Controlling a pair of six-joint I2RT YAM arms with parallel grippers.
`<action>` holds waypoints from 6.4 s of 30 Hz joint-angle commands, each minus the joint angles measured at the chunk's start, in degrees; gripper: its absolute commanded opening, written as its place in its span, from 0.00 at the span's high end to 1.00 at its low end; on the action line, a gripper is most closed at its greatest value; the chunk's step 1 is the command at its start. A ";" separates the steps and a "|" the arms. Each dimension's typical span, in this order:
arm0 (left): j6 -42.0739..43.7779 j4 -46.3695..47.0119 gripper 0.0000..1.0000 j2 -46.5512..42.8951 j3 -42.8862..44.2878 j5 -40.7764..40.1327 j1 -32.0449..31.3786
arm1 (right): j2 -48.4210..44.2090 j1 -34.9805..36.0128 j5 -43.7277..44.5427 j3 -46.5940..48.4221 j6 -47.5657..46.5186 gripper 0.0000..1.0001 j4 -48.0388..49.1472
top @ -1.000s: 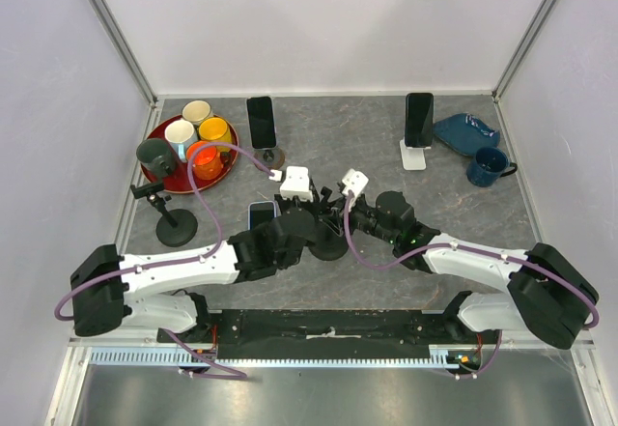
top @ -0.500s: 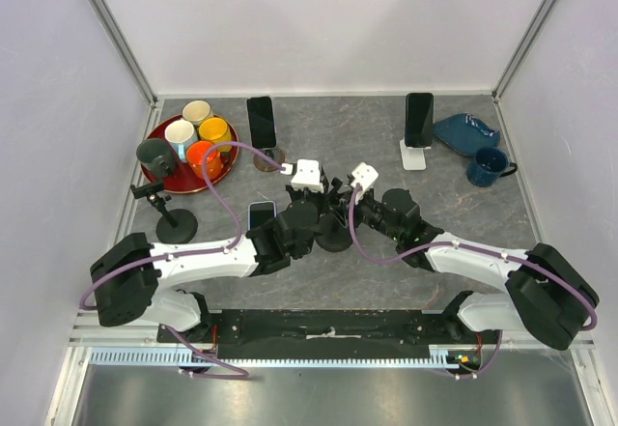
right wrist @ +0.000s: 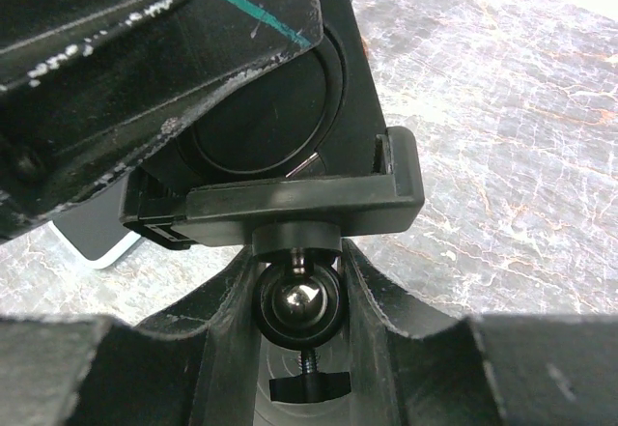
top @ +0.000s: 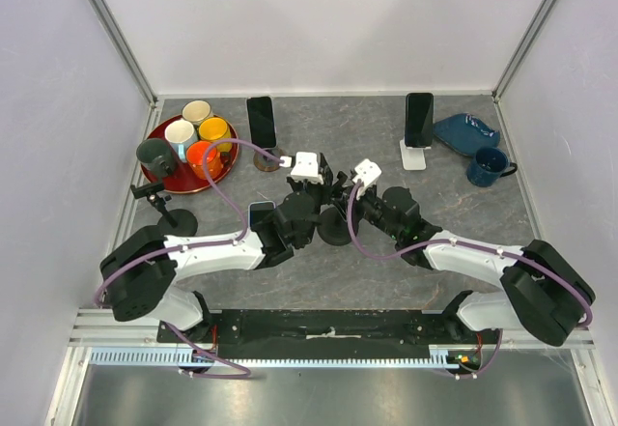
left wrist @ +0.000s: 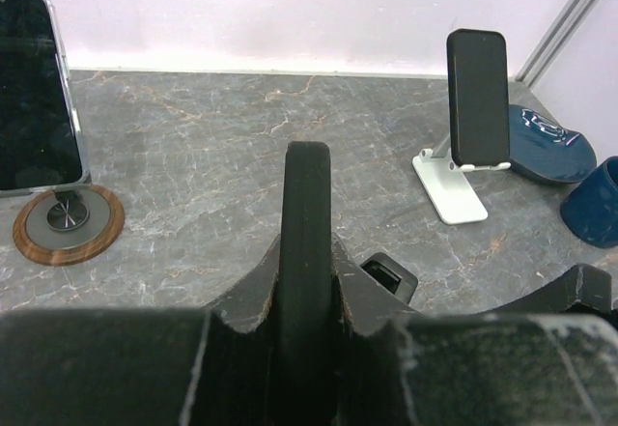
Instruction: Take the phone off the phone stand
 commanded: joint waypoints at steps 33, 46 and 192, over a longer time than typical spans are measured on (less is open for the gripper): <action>2.26 -6.99 0.98 -15.20 1.04 3.75 7.66 | -3.50 1.16 12.35 1.22 -2.54 1.00 -5.90; -7.40 -44.55 0.98 -31.56 2.71 13.33 10.30 | -7.28 1.16 21.68 0.69 -3.07 0.67 -9.15; 15.53 -49.33 0.07 -46.24 -1.60 16.24 15.84 | 28.84 12.67 5.85 21.87 53.54 0.60 -16.97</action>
